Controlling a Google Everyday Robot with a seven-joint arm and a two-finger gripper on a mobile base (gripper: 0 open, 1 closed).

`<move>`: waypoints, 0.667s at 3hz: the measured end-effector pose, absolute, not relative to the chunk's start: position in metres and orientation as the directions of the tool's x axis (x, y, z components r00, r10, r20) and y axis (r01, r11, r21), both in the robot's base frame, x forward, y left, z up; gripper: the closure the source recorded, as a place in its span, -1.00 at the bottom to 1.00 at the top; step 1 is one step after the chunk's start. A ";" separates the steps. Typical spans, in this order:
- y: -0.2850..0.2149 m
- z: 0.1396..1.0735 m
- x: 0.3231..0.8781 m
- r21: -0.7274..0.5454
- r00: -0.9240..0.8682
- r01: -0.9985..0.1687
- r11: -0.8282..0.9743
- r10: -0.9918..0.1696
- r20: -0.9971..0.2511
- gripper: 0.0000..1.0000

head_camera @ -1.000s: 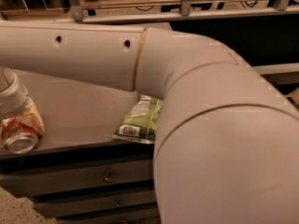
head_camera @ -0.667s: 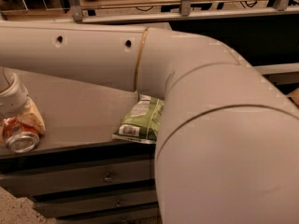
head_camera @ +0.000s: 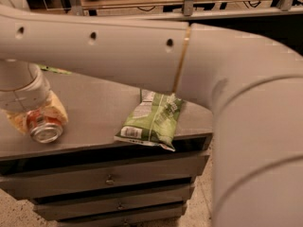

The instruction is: Move coke can near green jalapeno chip bag

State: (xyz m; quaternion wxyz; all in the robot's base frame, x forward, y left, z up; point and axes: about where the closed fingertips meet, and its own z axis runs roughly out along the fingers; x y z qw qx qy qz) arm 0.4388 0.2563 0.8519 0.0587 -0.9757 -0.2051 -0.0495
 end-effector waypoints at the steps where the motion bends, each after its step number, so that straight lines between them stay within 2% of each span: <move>1: 0.216 0.873 0.456 -0.105 0.928 0.348 -0.932 0.326 0.180 1.00; 2: 0.216 0.873 0.456 -0.105 0.928 0.348 -0.932 0.326 0.180 1.00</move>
Offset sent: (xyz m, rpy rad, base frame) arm 0.0129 -0.0306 0.0162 0.0257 -0.0395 -0.0509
